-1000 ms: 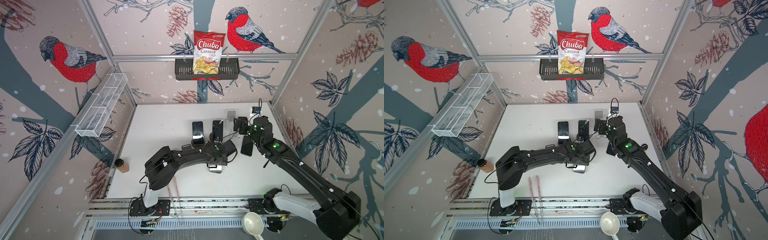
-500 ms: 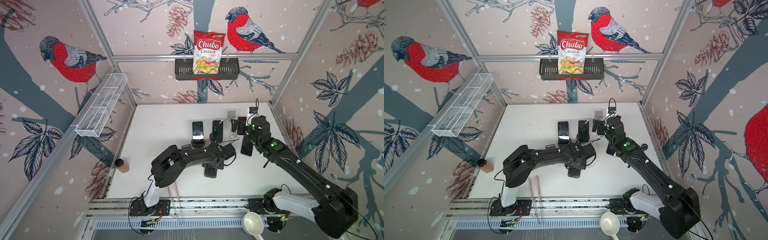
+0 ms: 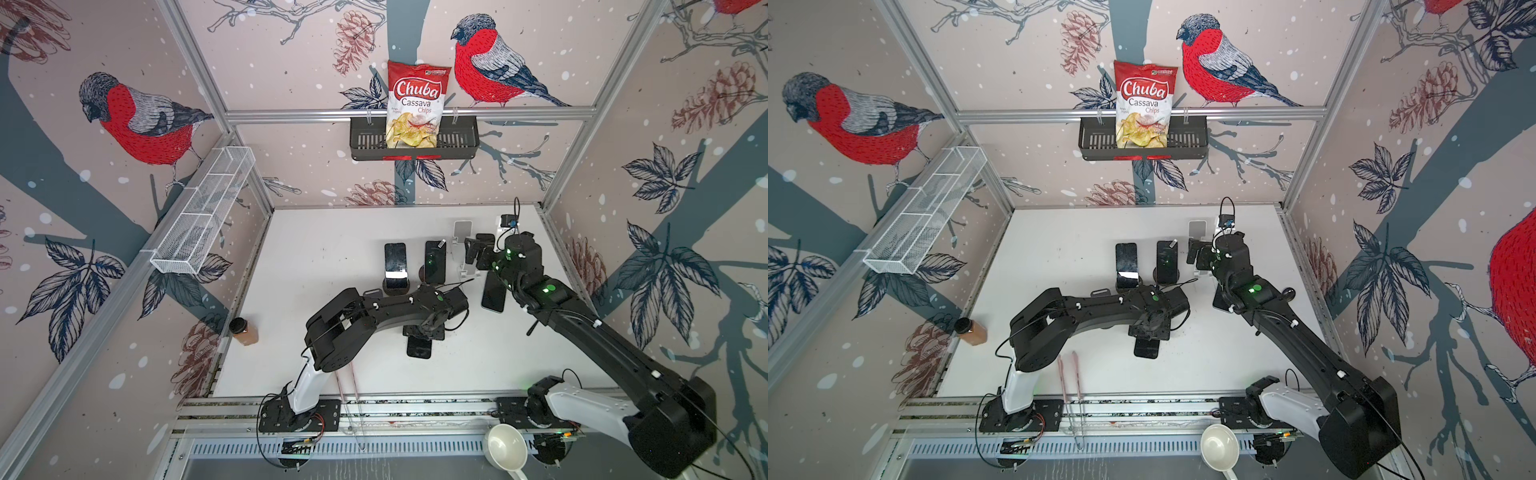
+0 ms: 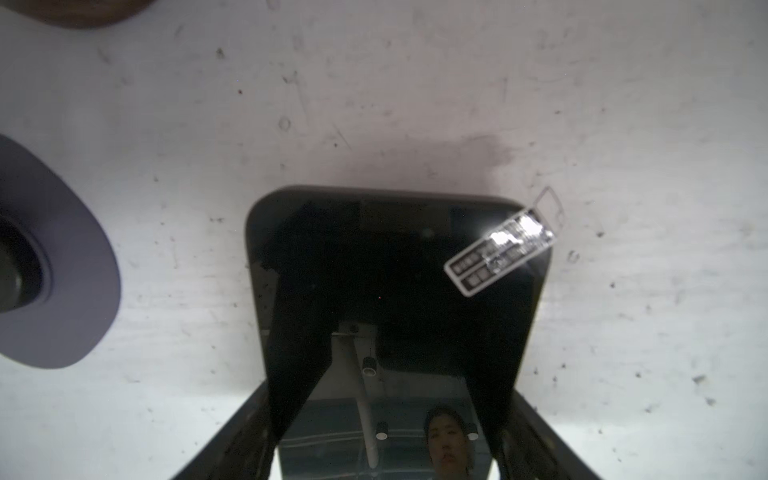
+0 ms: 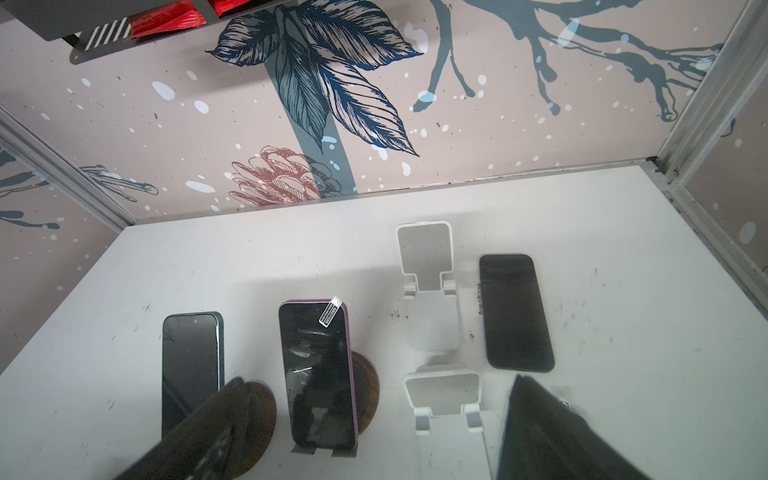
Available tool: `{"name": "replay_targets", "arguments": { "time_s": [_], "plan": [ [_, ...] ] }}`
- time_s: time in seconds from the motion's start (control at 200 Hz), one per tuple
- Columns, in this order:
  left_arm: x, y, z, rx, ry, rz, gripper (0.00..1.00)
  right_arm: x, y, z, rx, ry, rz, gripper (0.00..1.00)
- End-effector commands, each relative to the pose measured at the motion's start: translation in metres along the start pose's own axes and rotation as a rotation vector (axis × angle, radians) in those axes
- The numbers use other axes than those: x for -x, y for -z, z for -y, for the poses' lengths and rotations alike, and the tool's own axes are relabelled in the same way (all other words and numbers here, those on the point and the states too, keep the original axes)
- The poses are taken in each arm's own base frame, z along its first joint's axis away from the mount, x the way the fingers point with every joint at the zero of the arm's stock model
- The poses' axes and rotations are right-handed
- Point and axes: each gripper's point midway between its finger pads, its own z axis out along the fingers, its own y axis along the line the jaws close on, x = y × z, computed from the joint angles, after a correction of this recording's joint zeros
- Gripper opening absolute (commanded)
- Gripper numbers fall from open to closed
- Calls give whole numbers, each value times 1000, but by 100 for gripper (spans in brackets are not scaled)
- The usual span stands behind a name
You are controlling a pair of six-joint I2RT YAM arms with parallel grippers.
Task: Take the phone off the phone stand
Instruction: 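Lower the labelled black phone flat onto the table with the left gripper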
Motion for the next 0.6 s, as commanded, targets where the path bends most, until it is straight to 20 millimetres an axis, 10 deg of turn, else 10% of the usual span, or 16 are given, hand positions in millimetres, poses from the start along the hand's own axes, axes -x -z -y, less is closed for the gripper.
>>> {"name": "replay_targets", "arguments": {
  "time_s": [0.0,0.595],
  "plan": [
    [-8,-10,-7,28,-17,-40,54,6,1,-2,17,-16,24,99],
    [-4,-8,-10,16,-4,-18,57,3,0,1,19,-27,17,99]
  ]
}}
